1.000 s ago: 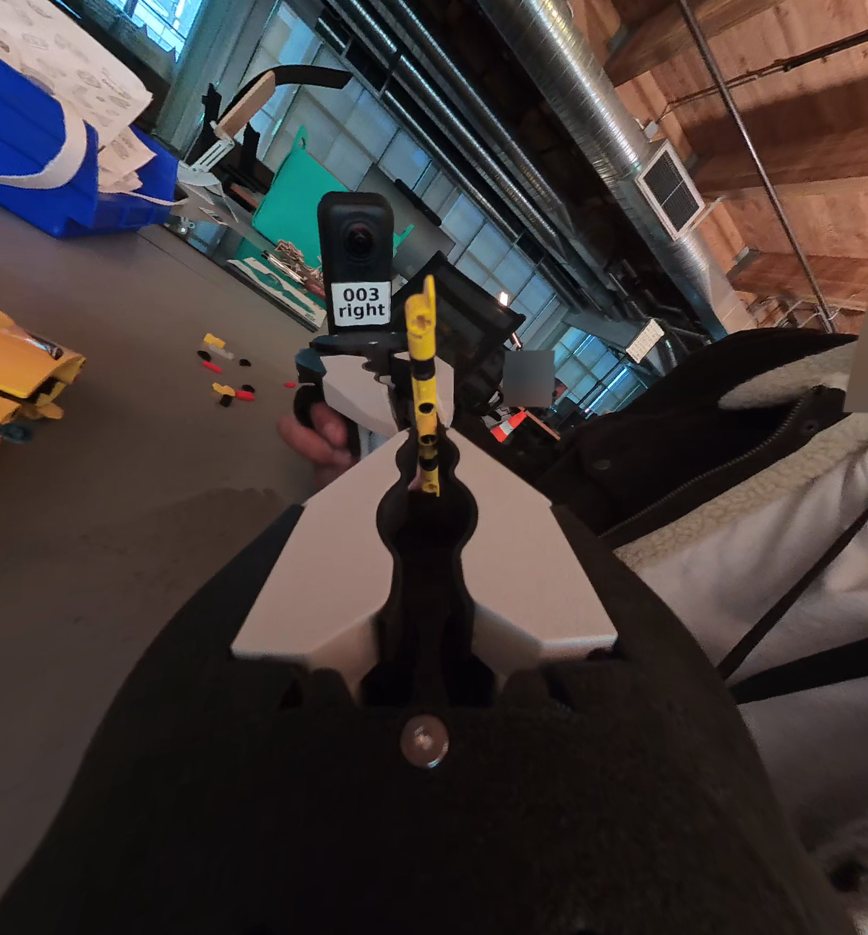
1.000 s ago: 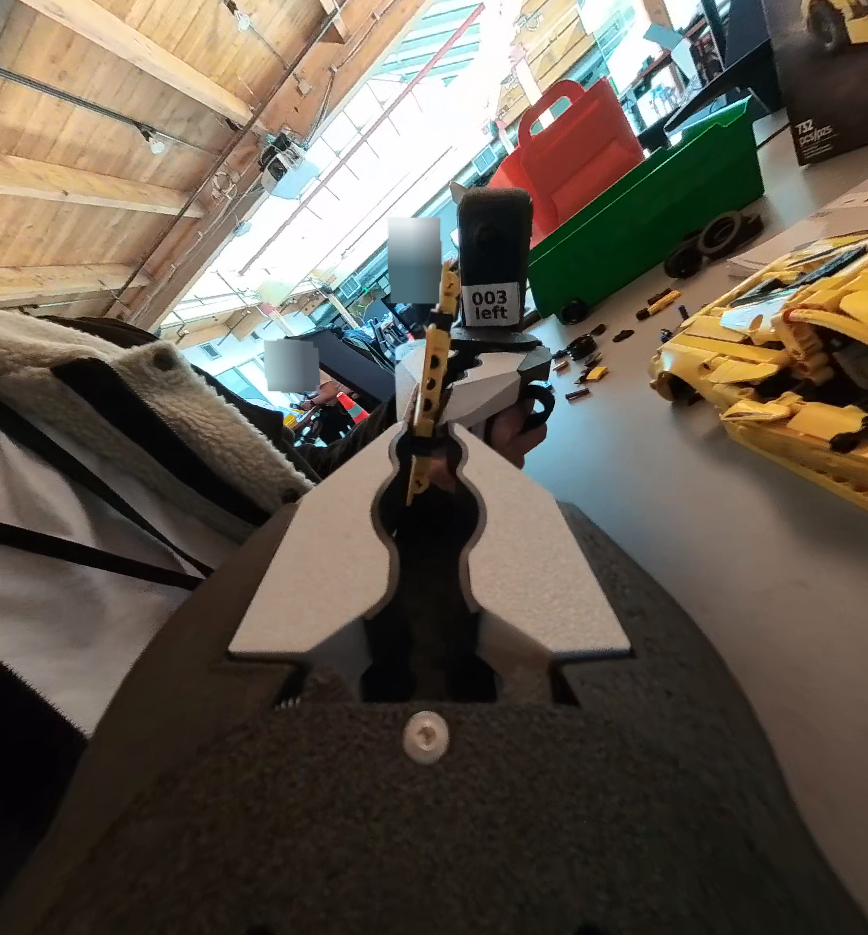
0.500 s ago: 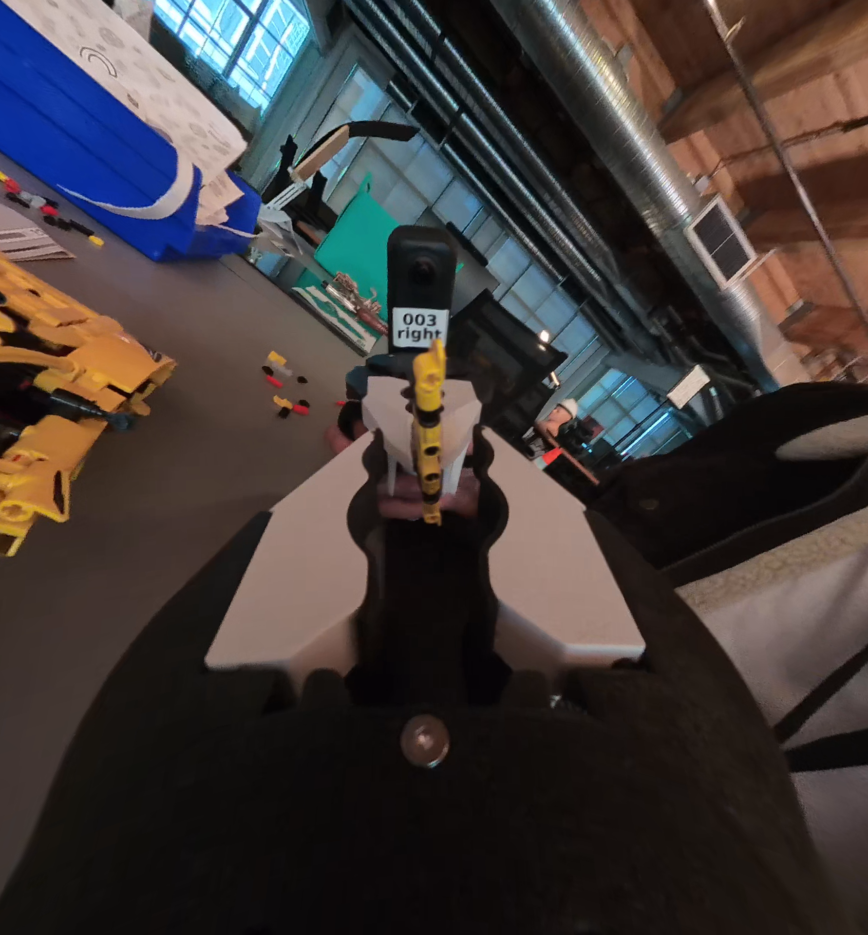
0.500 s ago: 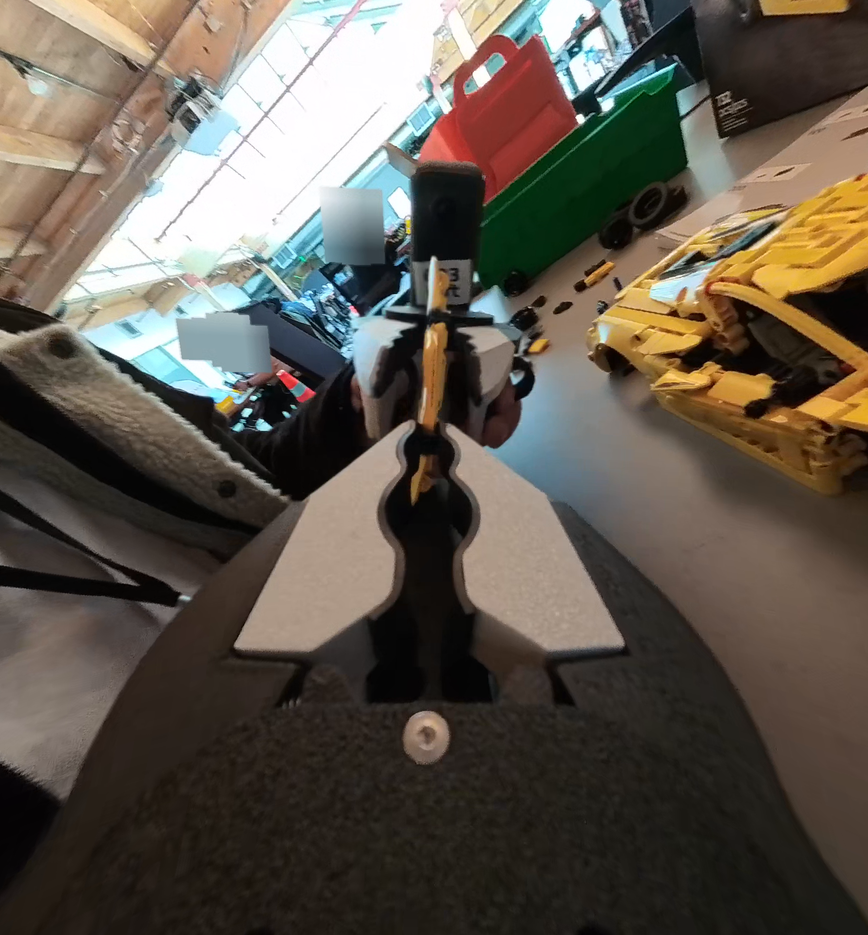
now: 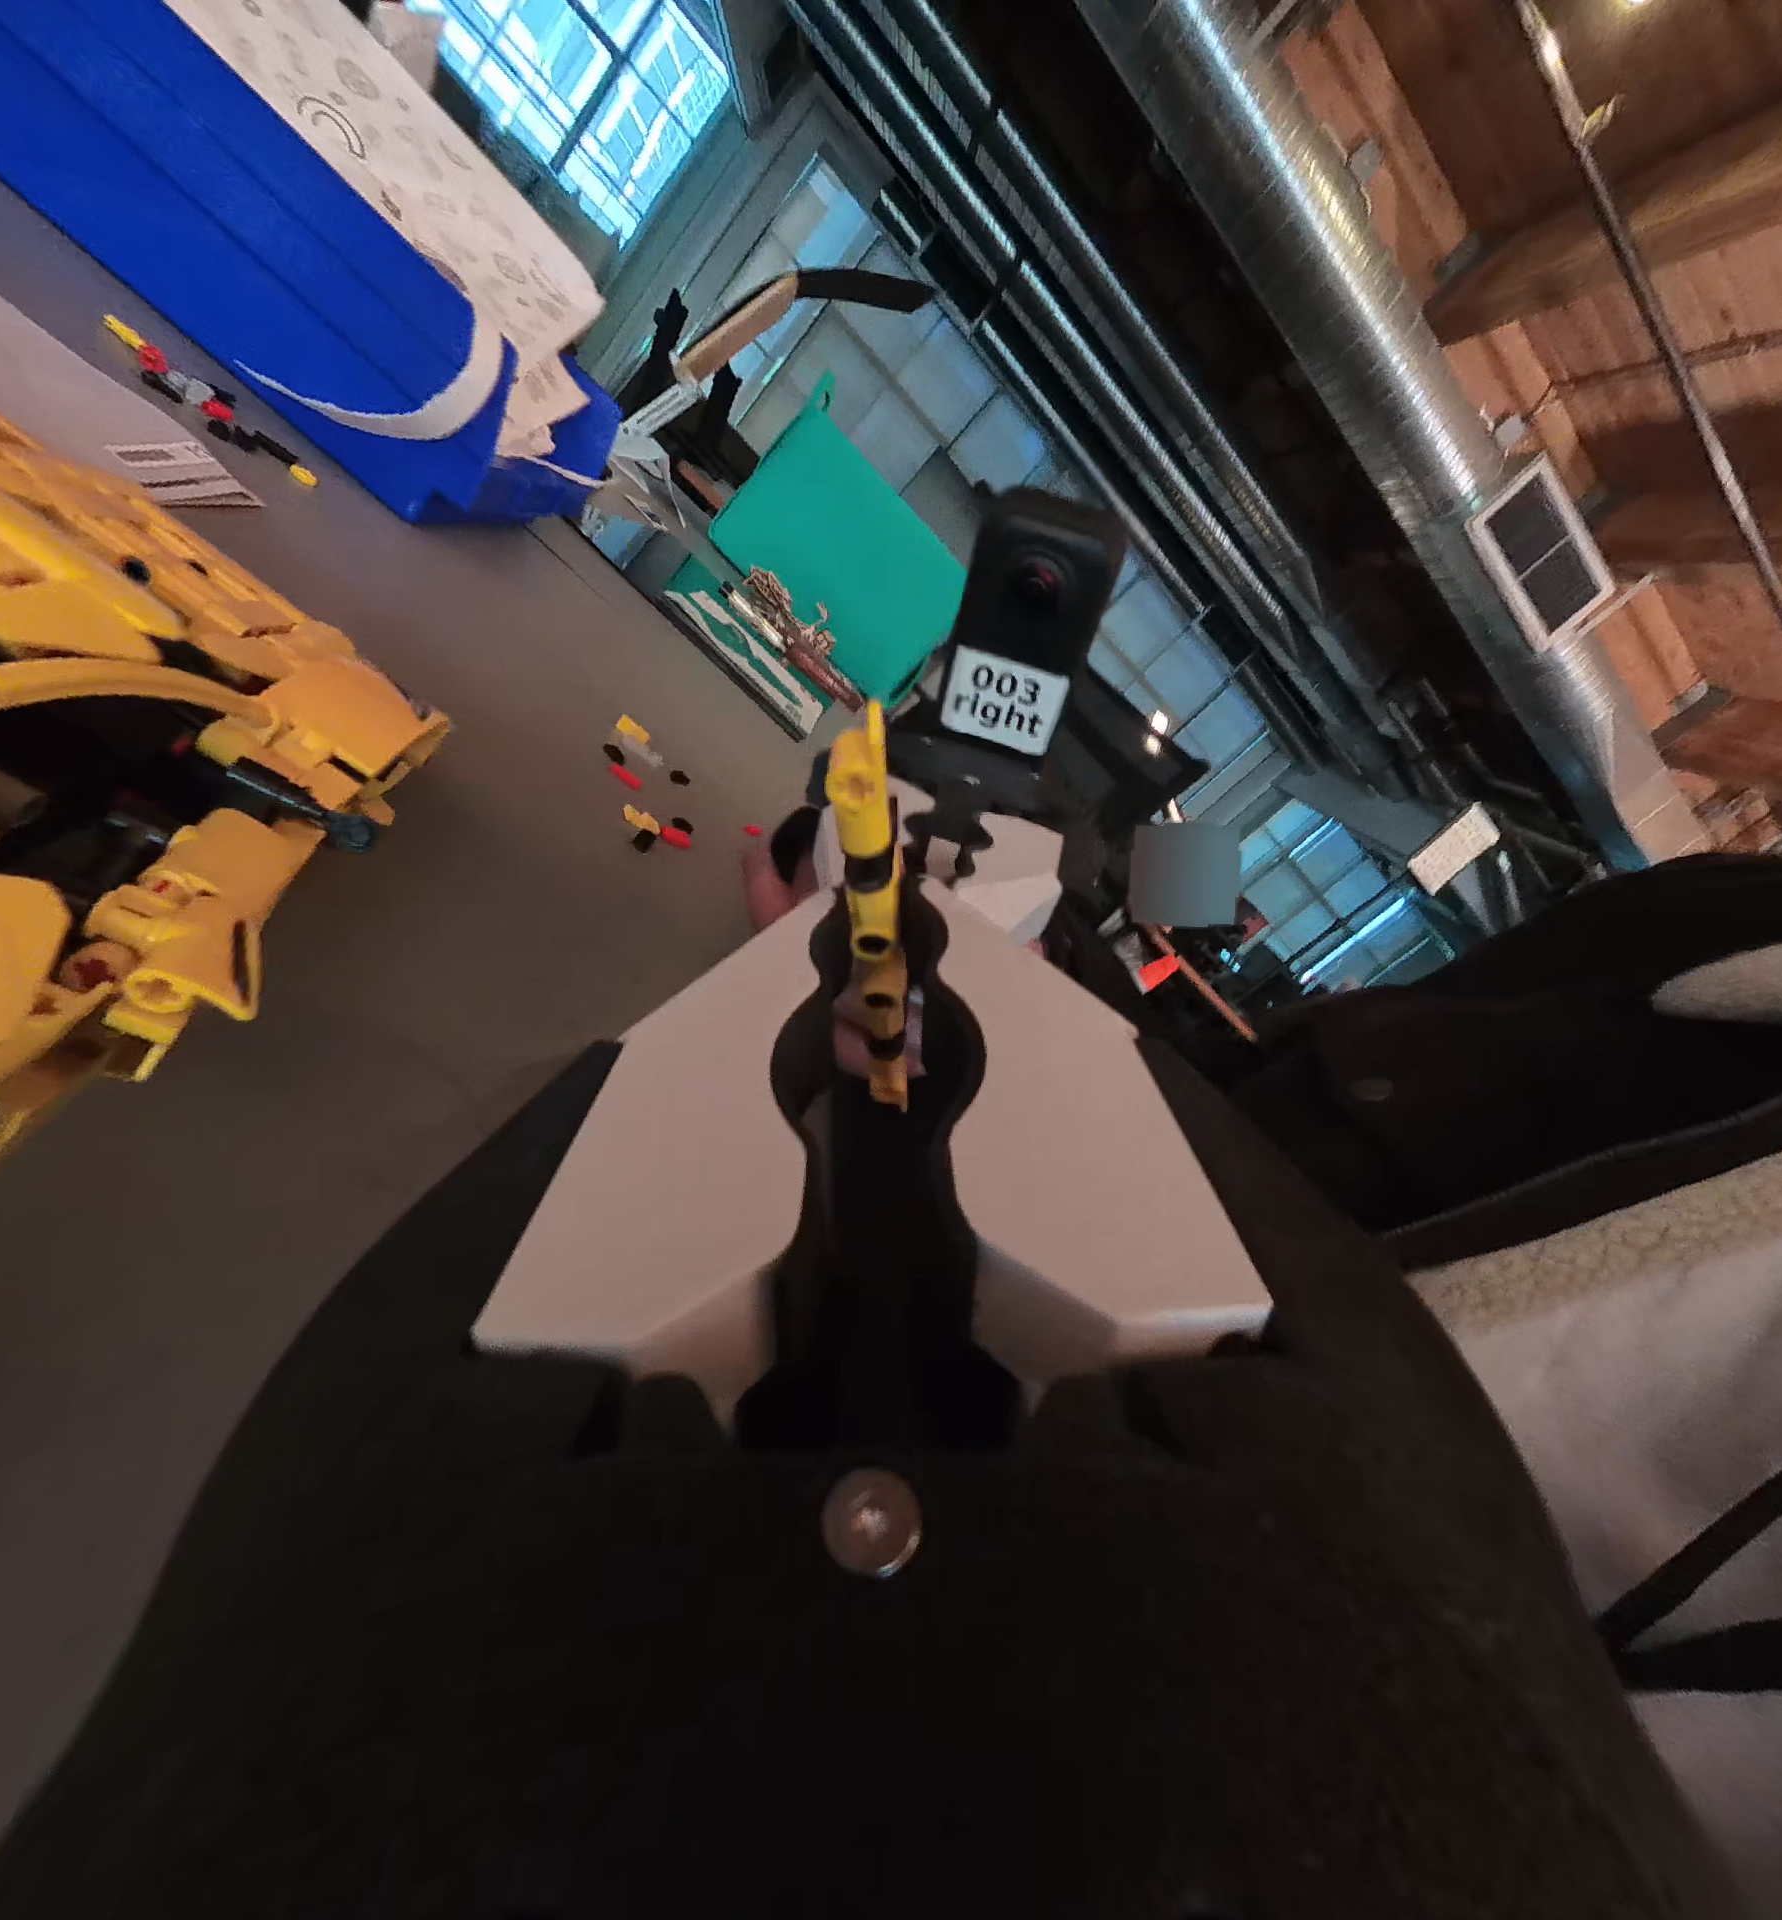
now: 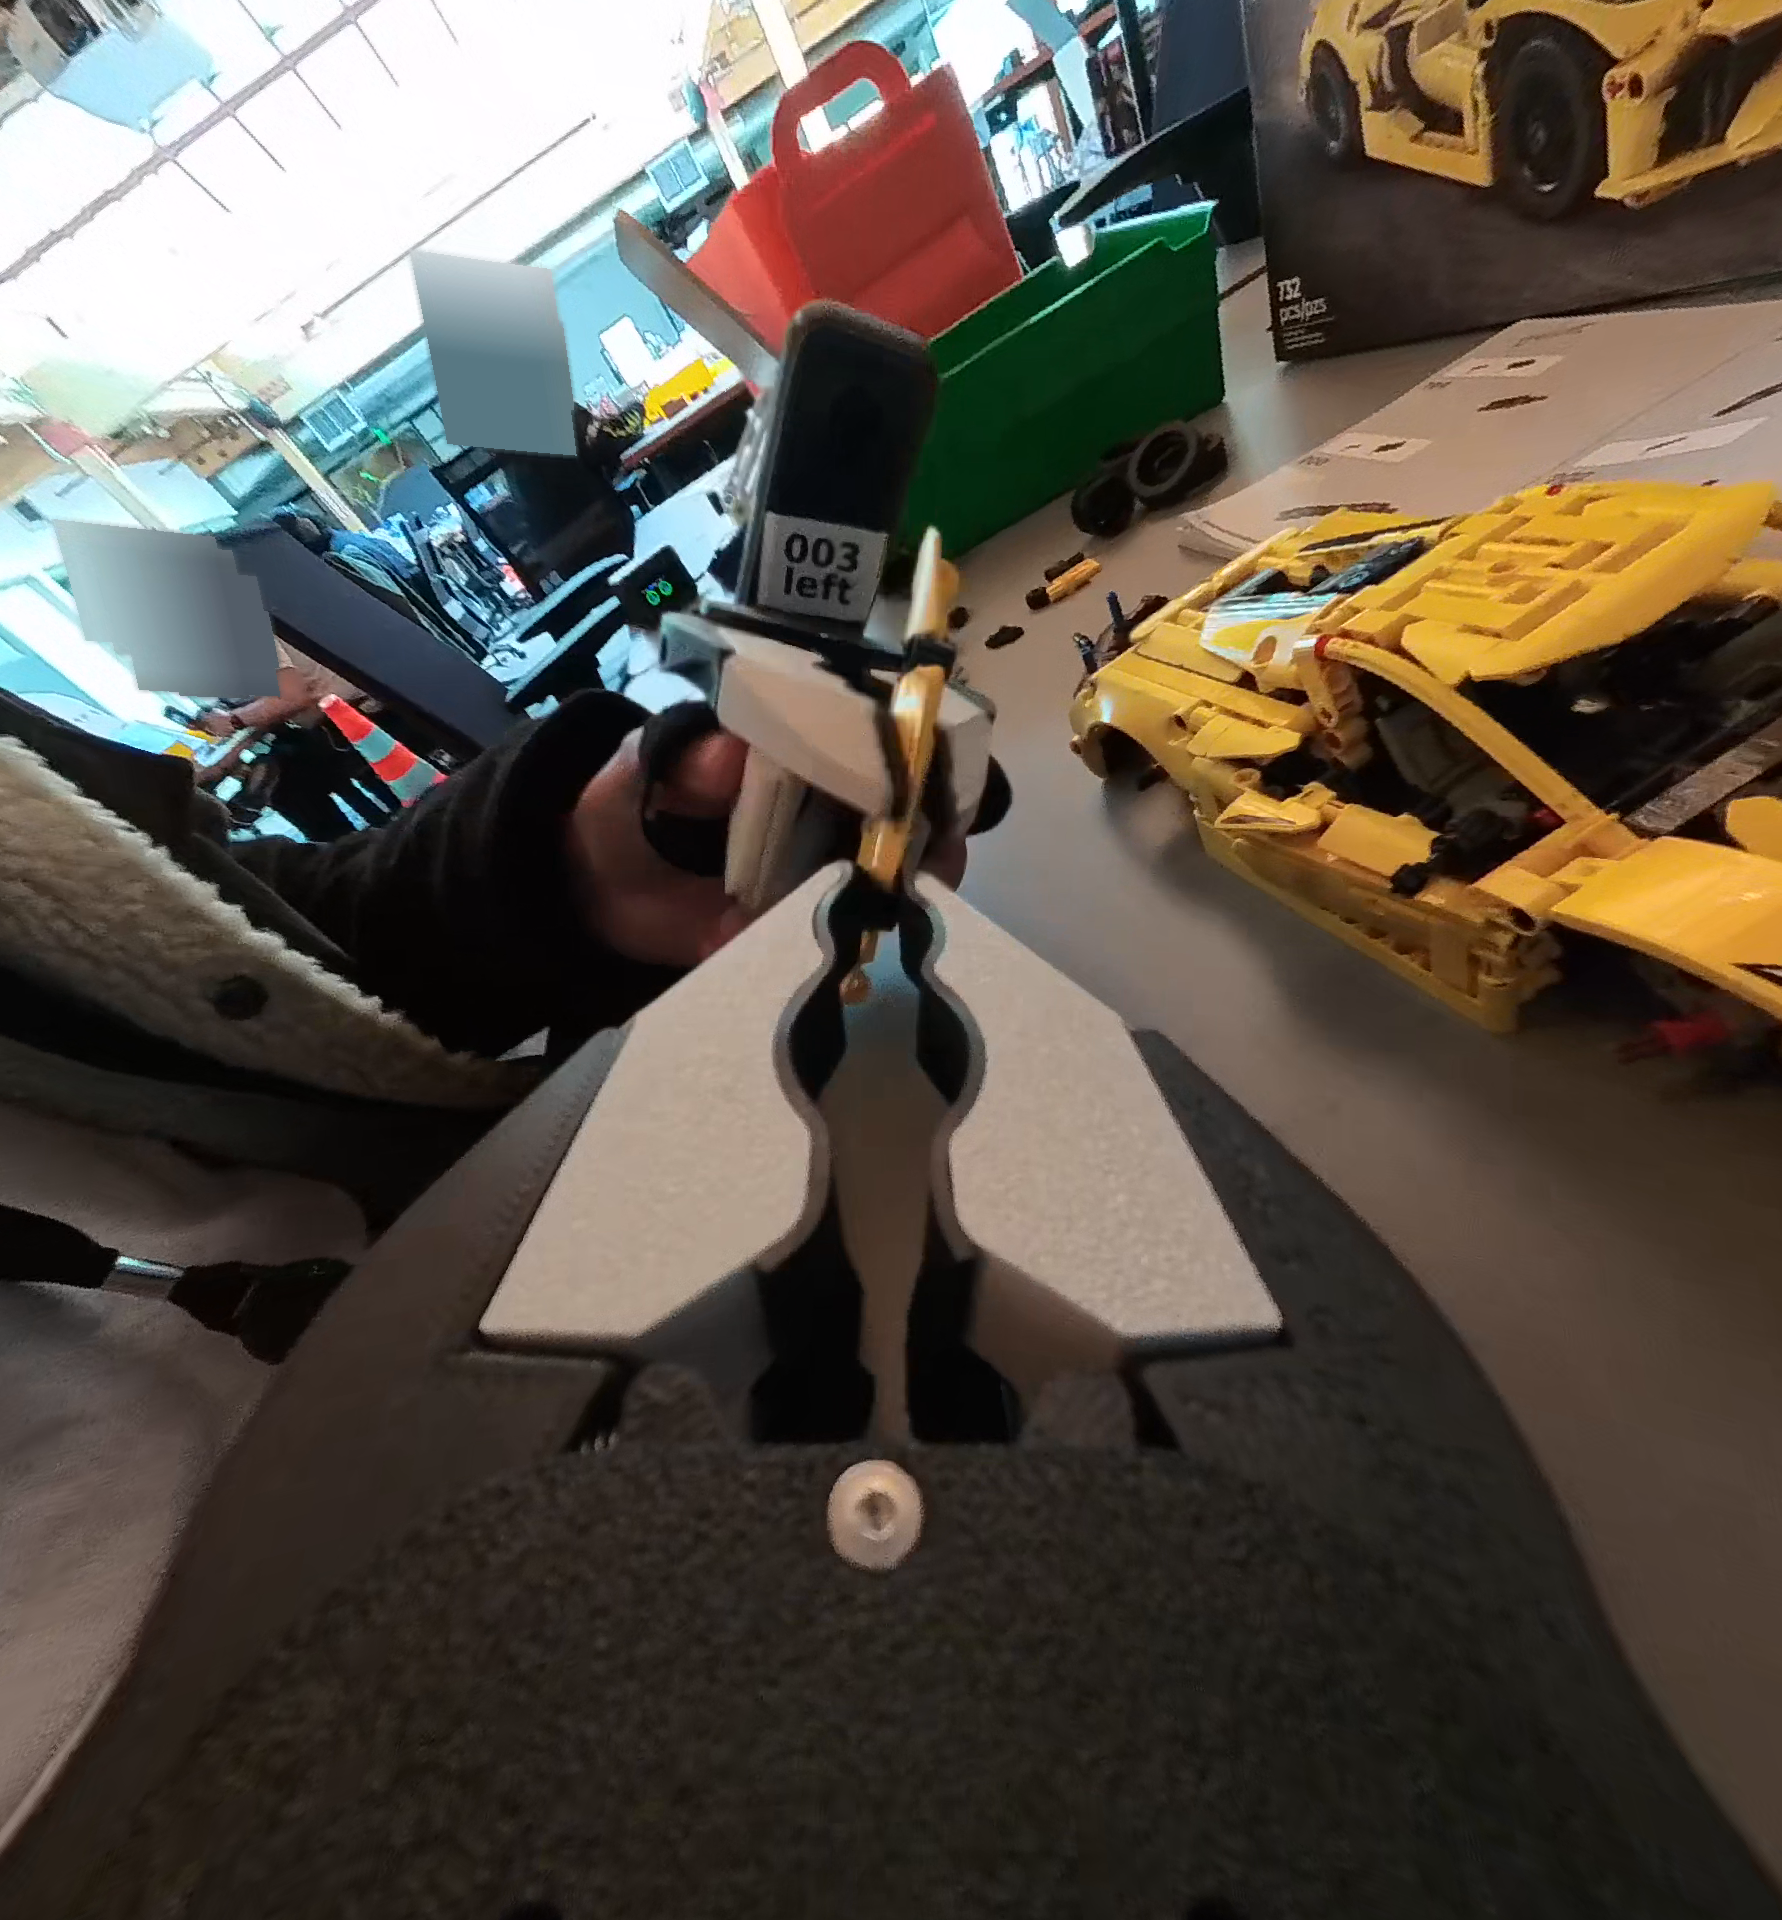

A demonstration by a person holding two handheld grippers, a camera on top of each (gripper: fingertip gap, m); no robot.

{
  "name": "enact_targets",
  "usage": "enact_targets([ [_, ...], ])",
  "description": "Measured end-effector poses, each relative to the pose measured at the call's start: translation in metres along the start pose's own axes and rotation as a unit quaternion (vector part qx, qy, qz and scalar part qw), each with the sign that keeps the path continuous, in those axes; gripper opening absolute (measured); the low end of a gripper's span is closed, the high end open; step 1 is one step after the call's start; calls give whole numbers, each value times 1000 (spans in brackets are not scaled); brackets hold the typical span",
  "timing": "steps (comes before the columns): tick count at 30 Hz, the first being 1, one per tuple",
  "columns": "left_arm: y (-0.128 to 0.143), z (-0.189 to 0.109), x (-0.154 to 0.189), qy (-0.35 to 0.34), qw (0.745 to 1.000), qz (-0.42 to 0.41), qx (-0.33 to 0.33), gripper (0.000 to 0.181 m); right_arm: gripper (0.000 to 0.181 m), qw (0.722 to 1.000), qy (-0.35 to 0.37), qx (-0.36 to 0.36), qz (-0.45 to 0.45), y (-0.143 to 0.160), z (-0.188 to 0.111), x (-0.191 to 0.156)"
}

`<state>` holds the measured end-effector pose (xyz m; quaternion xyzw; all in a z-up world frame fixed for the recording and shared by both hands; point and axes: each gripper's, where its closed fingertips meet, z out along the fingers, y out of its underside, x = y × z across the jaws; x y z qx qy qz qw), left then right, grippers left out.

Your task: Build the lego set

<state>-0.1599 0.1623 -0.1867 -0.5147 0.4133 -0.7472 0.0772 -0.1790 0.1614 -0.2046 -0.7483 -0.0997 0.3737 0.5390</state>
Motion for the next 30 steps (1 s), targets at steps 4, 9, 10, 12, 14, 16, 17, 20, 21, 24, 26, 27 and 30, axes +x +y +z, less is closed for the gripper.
enact_targets([
  [4,-4,-3,-4,-3,1000,-18,15,8,6,1000,18,-7,-14,2,3,2],
  [9,-16,-7,-6,9,997,-48,60,8,6,999,31,-16,-37,4,4,2],
  [10,-21,-11,-9,11,995,-62,78,8,6,998,35,-24,-44,7,5,2],
  [12,-21,-13,-11,10,994,-72,78,8,6,997,47,-29,-61,8,7,2],
  [14,-19,-12,-12,-8,996,-51,69,8,6,996,53,-34,-64,9,7,3],
  [16,-19,-13,-14,-21,997,-38,63,8,6,996,54,-34,-56,10,7,5],
  [17,-19,-13,-14,-20,997,-40,63,8,6,997,52,-35,-50,10,7,5],
  [20,-19,-13,-15,-13,996,-60,67,7,10,999,29,-23,-25,8,7,4],
  [21,-19,-13,-16,-15,996,-63,67,7,17,1000,9,-15,-8,6,6,2],
  [24,-16,-11,-11,-3,997,-57,54,7,28,995,-50,27,81,-7,2,0],
  [26,-9,-4,-2,24,997,-62,32,7,26,988,-79,36,125,-11,2,0],
  [27,-7,-1,2,37,997,-63,25,7,25,987,-81,30,132,-10,4,1],
  [30,-6,2,13,67,996,-60,21,7,8,983,-120,31,138,-13,4,-9],
])
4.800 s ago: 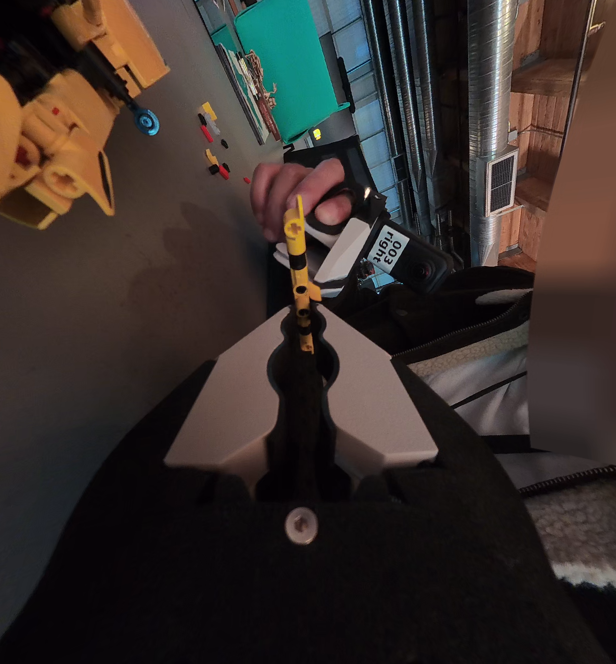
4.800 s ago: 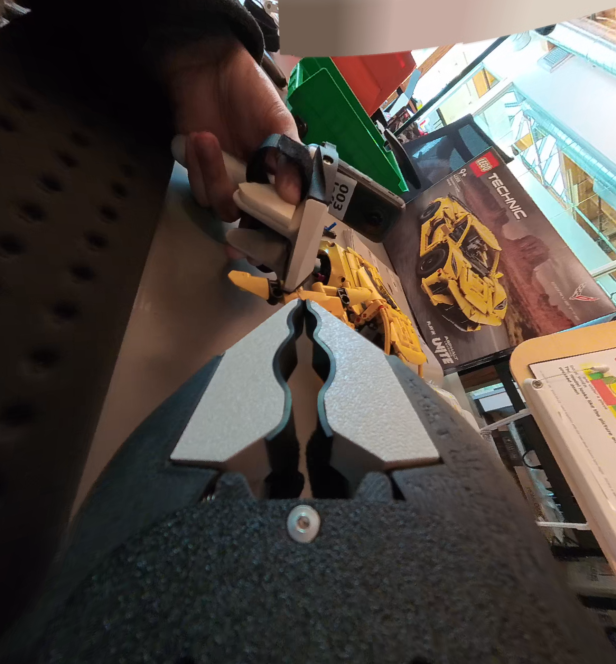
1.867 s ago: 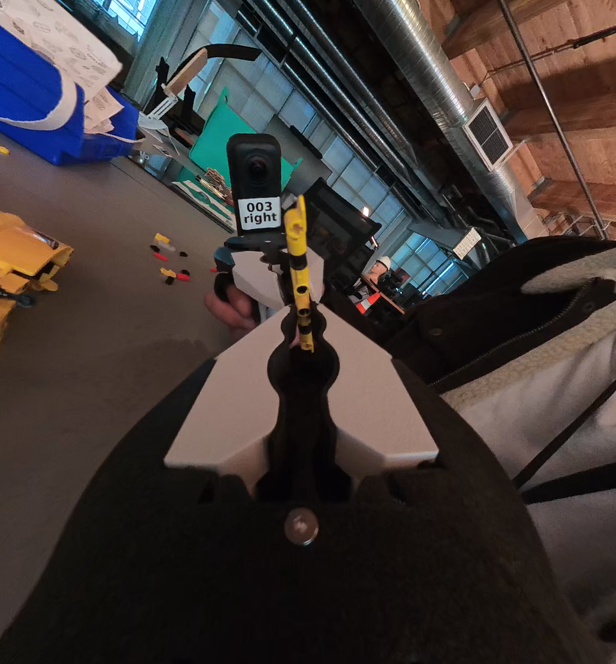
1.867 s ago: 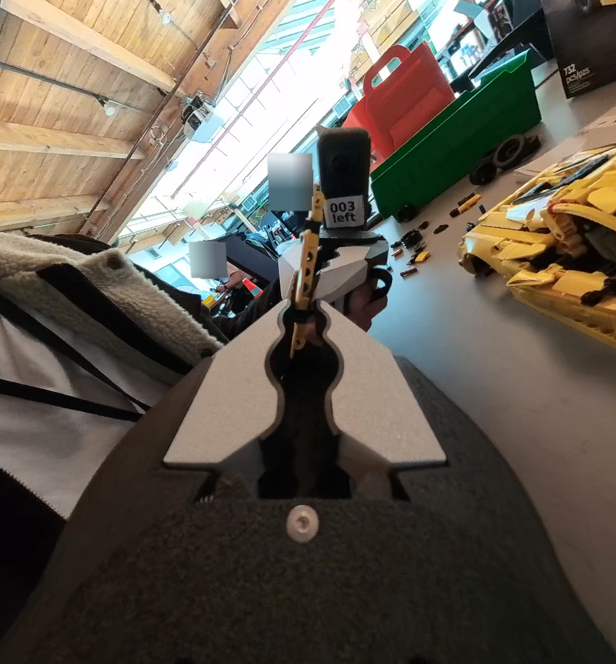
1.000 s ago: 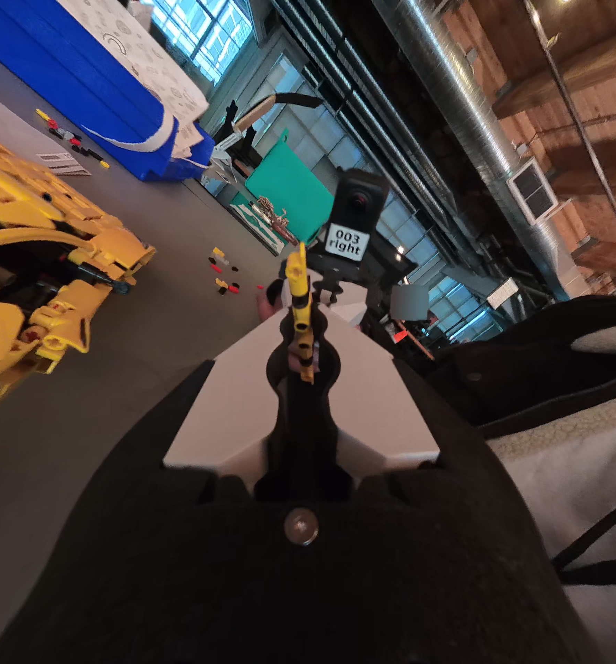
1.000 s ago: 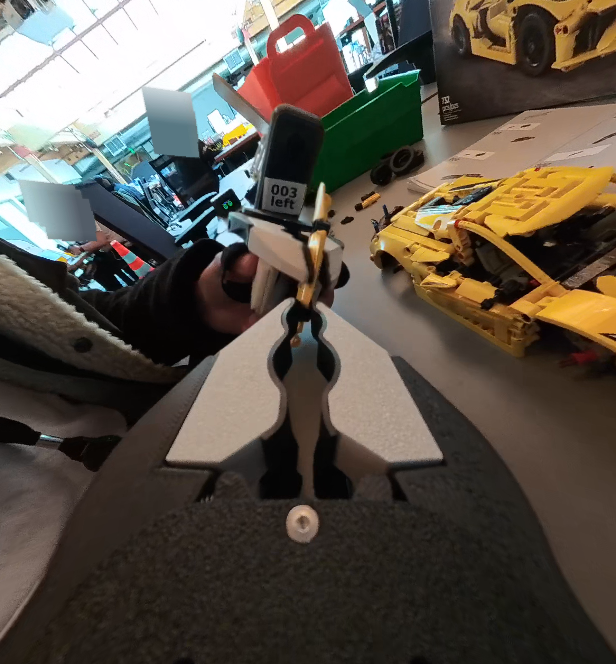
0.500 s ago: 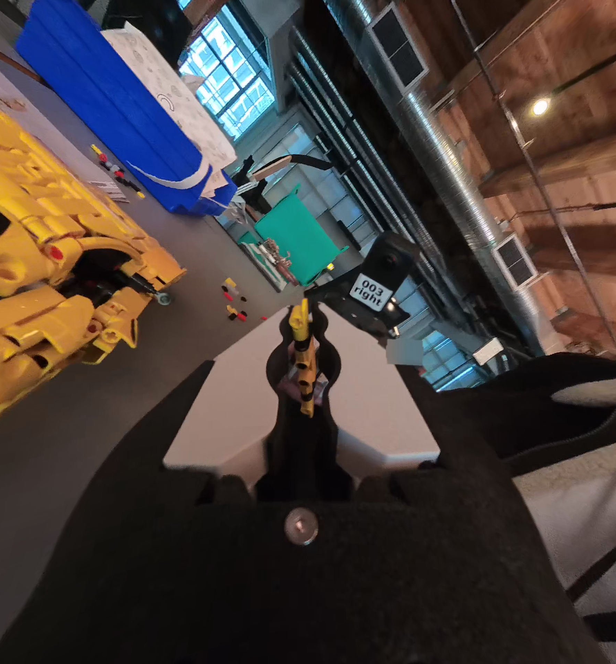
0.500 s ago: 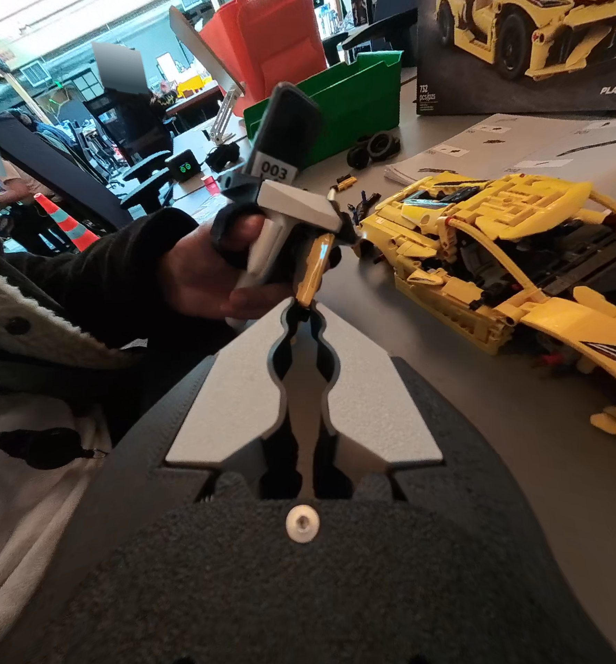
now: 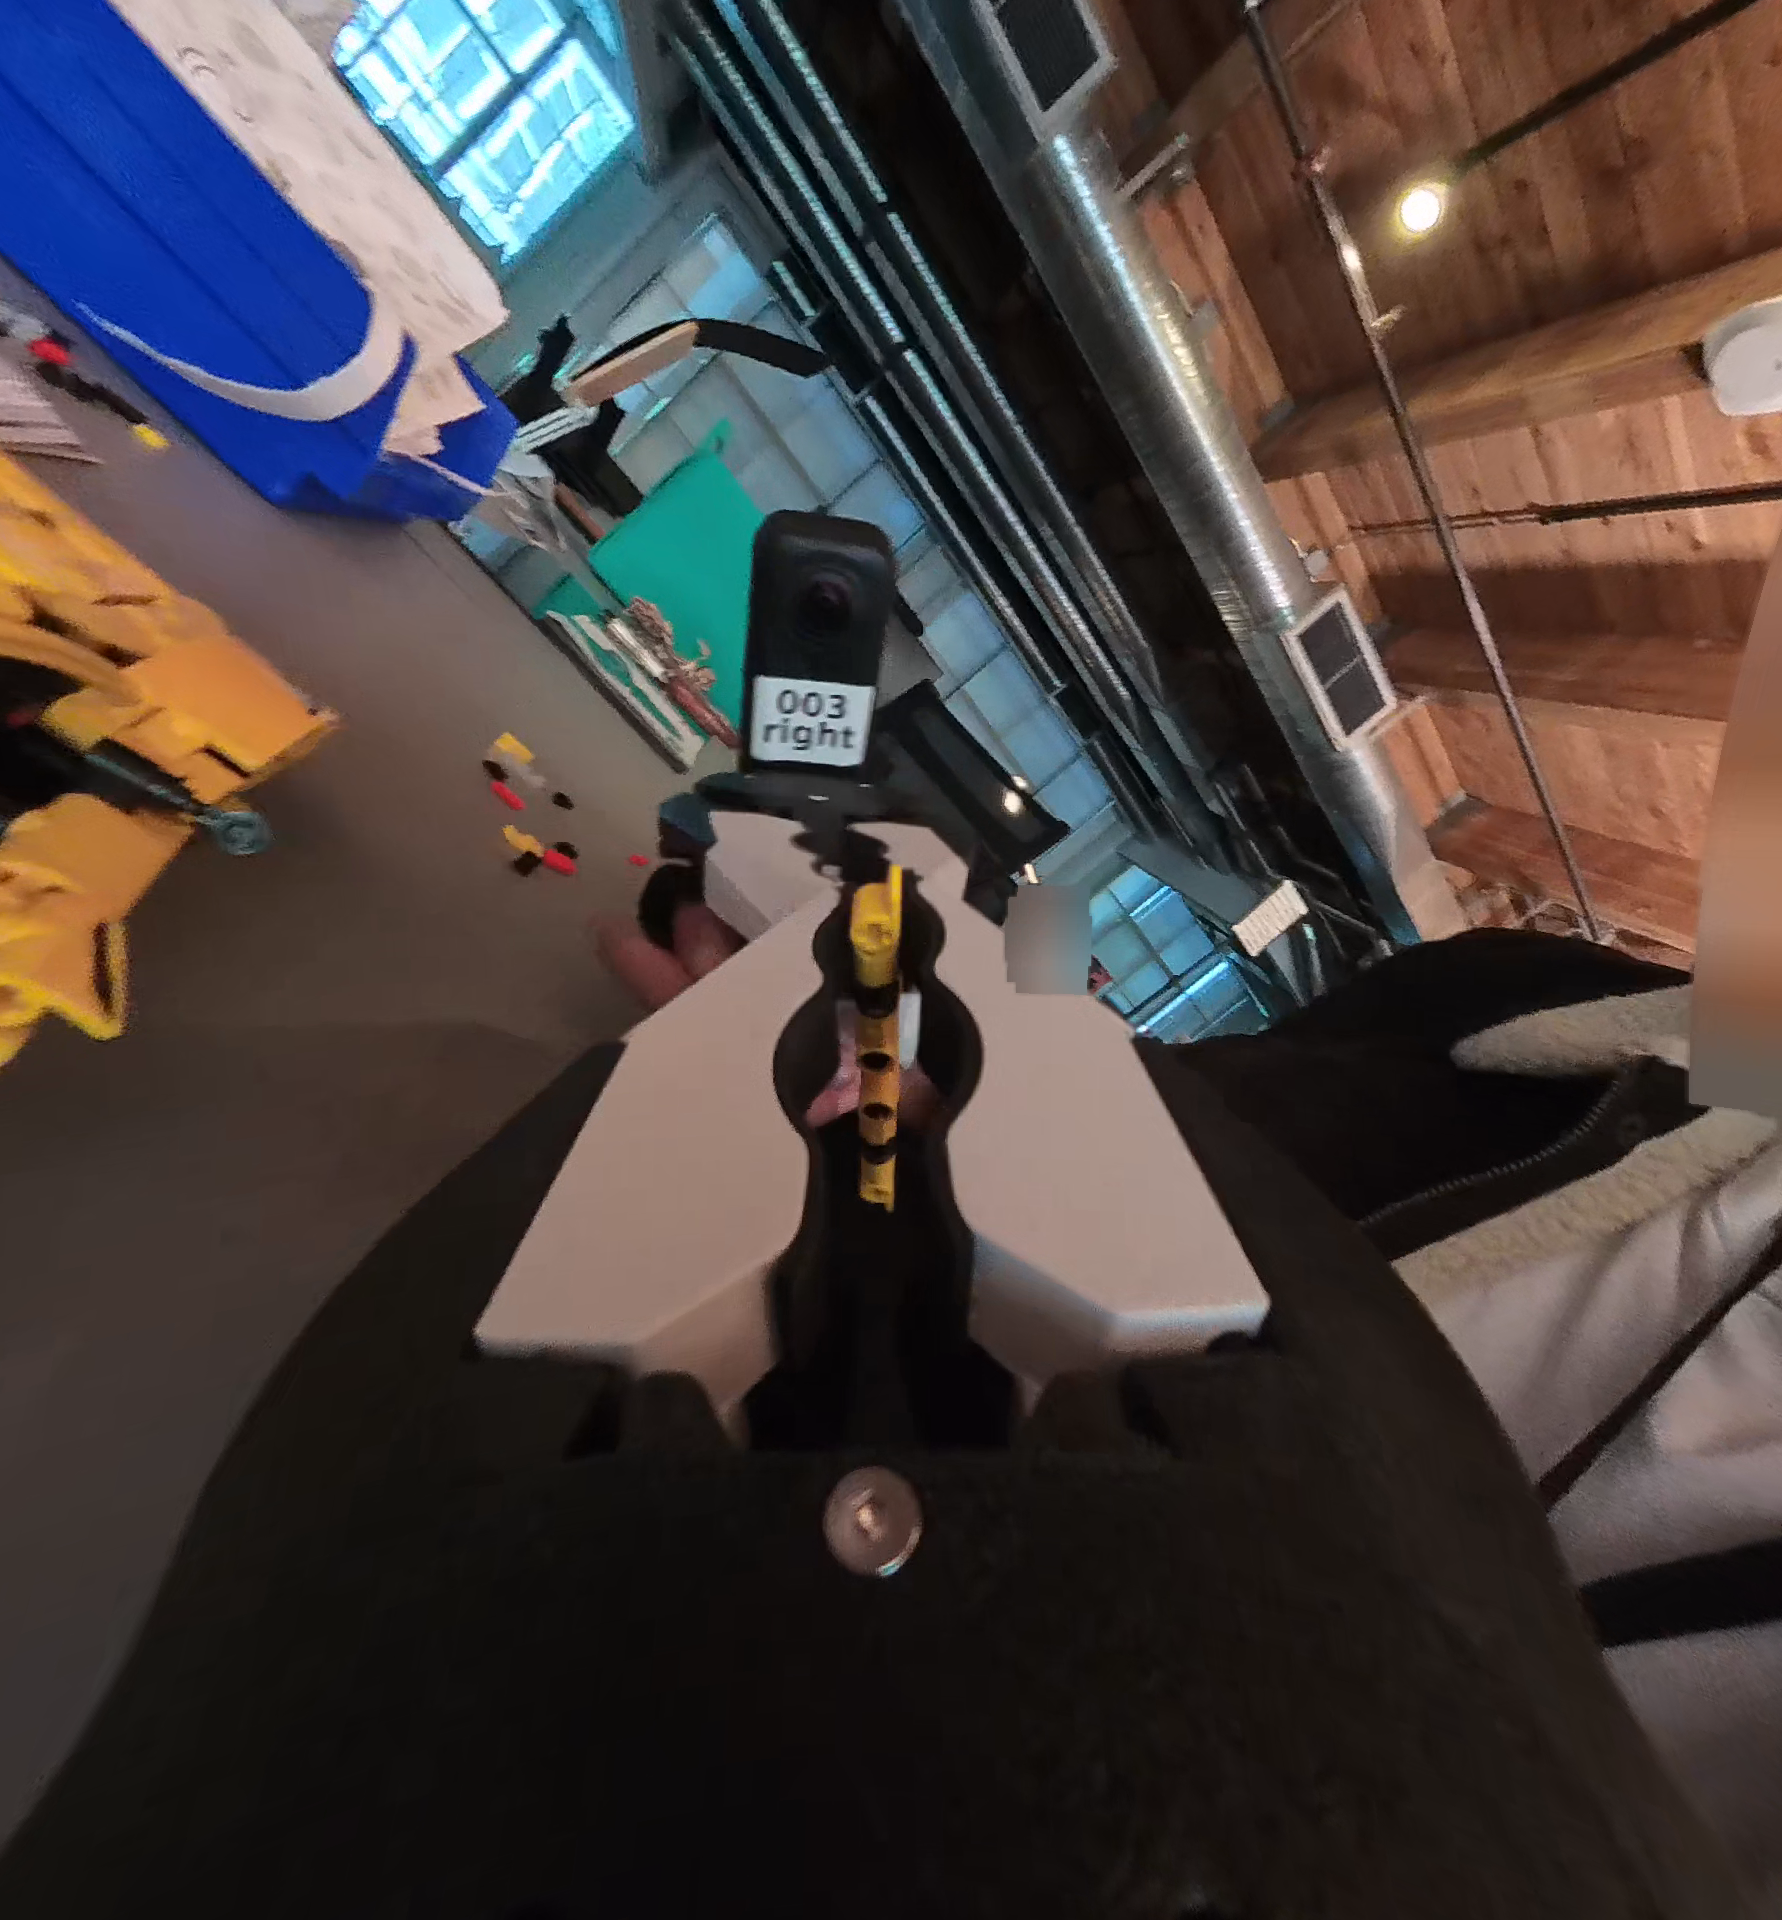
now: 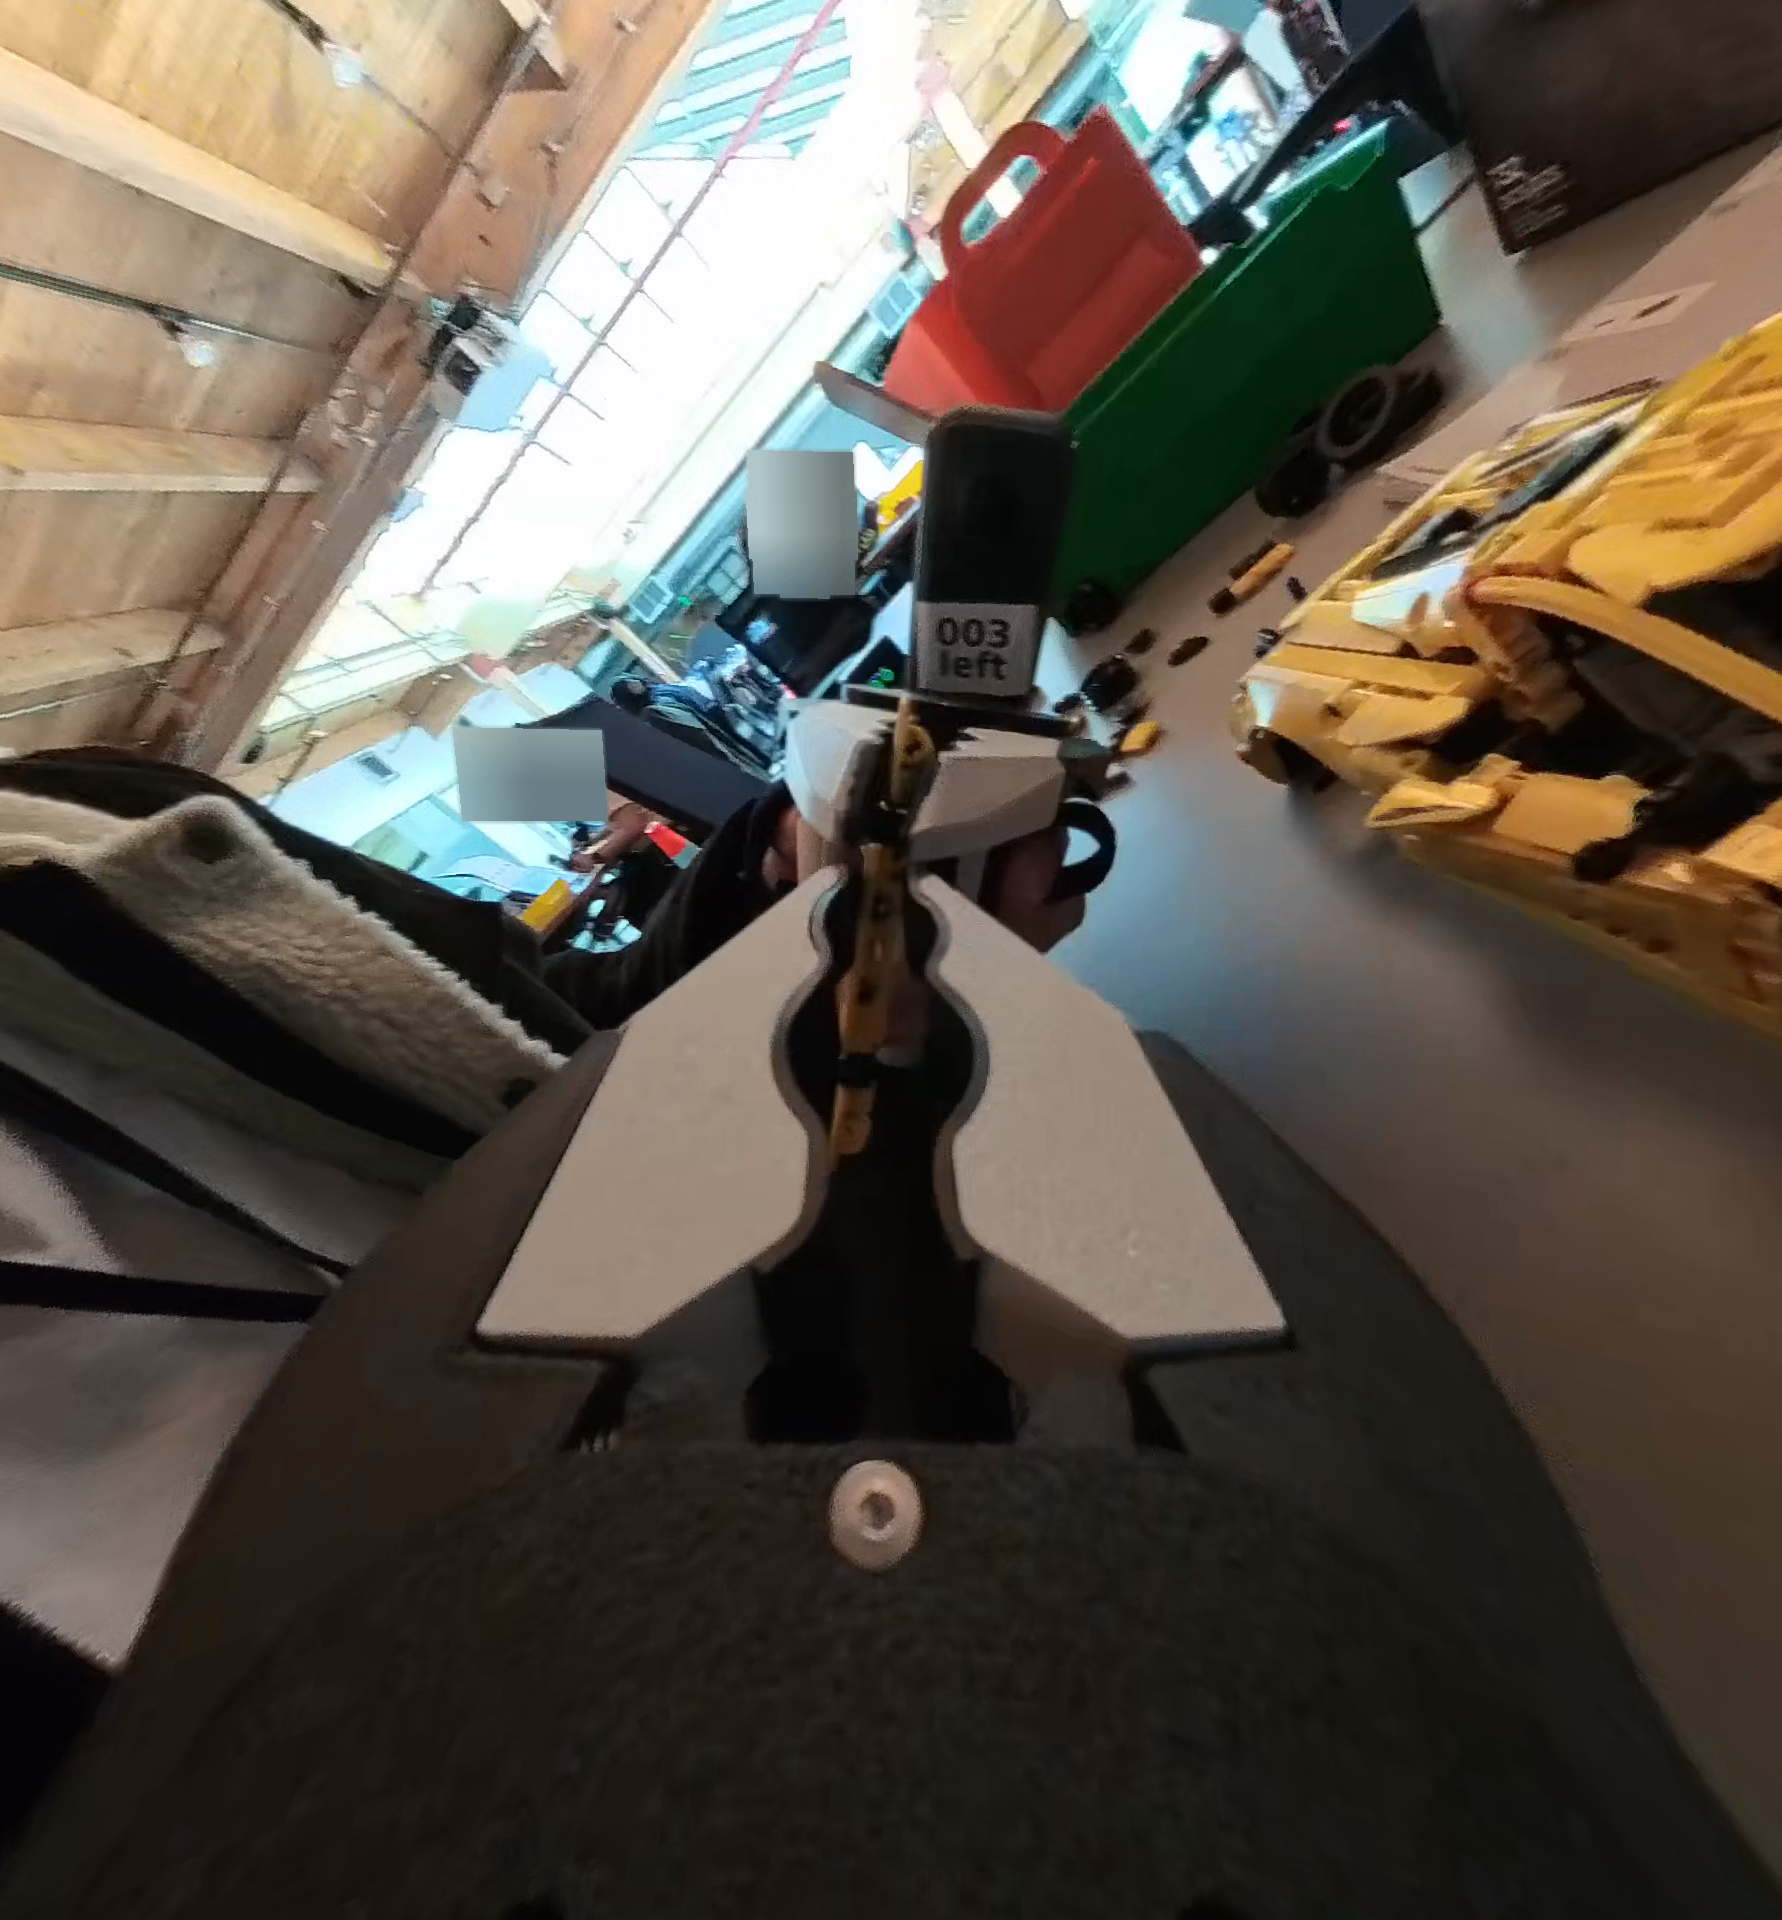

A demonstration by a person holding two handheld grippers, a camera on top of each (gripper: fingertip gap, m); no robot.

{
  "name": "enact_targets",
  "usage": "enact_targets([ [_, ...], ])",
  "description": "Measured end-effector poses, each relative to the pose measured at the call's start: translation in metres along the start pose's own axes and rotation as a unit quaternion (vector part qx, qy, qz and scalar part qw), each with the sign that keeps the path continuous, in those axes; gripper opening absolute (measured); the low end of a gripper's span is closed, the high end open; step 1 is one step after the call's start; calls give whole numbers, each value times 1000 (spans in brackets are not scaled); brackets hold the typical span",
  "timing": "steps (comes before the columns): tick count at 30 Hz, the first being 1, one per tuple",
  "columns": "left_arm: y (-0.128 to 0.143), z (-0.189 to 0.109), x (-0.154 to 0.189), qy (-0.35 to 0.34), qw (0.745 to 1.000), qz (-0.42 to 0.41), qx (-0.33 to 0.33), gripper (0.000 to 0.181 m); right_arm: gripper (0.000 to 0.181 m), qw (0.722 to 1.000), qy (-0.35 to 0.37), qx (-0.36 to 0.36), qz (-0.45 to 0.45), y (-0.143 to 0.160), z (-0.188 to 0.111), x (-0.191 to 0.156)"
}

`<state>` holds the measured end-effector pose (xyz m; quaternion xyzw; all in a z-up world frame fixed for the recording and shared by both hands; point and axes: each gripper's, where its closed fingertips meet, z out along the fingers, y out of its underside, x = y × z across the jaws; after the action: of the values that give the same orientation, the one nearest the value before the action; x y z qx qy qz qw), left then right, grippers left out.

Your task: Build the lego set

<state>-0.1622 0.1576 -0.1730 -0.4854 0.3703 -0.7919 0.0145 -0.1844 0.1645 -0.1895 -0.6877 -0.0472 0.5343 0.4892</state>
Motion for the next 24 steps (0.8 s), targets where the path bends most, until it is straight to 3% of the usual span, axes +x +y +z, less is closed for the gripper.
enact_targets([
  [3,-2,1,8,31,999,-15,11,8,6,1000,-25,12,14,-4,-4,-7],
  [6,-11,-6,8,16,999,10,35,23,4,999,-8,52,-7,-17,-15,-4],
  [12,8,7,9,-7,997,66,-29,13,4,997,-22,71,1,-21,-18,-9],
  [16,10,8,10,-11,996,79,-36,9,5,997,-29,69,5,-20,-17,-11],
  [21,14,8,20,24,996,74,-45,7,11,992,-91,71,46,-20,-14,-24],
  [24,23,11,16,12,994,86,-71,7,13,995,-75,59,40,-16,-12,-20],
])
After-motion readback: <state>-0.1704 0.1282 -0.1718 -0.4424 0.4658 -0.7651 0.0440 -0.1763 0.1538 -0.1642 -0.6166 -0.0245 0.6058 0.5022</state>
